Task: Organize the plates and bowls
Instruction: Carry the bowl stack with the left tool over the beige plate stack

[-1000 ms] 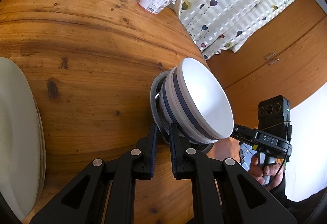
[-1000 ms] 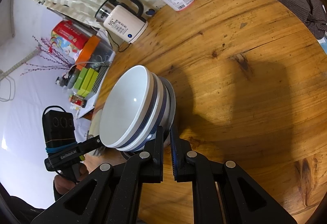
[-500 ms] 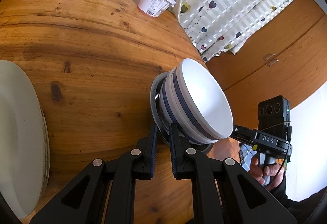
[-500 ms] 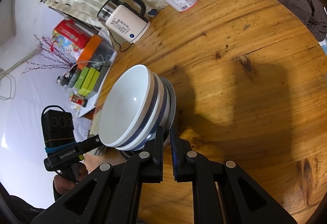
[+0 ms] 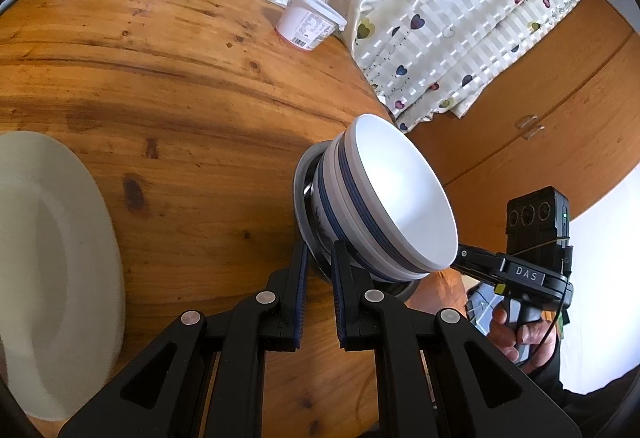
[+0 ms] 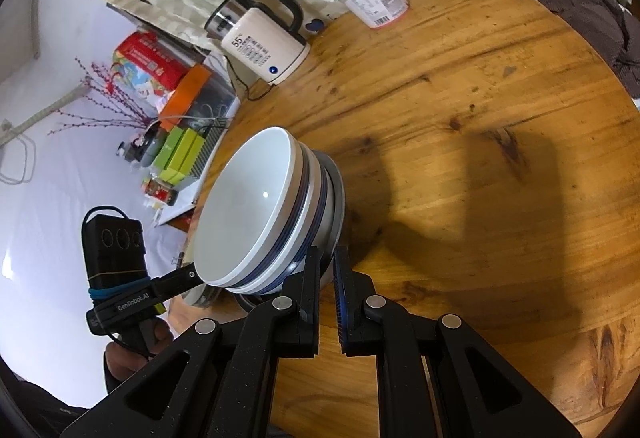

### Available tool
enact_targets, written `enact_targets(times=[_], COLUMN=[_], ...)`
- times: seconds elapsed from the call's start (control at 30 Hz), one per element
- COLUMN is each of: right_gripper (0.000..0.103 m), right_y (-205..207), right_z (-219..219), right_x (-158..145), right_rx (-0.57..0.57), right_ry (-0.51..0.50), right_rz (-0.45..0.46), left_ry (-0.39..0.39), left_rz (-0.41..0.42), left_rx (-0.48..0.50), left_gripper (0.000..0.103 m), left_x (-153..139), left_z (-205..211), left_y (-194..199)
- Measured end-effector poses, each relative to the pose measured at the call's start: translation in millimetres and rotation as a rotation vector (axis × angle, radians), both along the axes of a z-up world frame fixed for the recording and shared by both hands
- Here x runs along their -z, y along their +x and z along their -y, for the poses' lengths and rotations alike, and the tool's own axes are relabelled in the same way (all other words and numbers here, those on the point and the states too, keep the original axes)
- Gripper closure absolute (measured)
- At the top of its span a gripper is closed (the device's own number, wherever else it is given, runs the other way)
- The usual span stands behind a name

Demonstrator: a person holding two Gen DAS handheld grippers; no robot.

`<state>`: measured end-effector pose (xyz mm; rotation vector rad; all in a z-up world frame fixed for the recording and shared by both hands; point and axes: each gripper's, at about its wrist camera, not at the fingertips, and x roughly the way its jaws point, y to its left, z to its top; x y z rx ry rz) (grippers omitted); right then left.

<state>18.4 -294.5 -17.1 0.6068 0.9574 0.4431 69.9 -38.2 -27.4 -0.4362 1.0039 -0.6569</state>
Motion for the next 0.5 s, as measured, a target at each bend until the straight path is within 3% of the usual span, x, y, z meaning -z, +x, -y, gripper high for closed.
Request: enact_targets(times=[0.5], right_gripper=[0.095], right_y=[16.8], right_z=[-32.6], right_x=[-15.9], right_rx=[-0.067], right_ry=[-0.006], right_rz=[0.033], left_ry=[0.003], left_rz=[0.036], left_rx=[-0.066], left_gripper=[0.092], left_x=[-16.7], left_z=[-33.0], left_y=[-5.3])
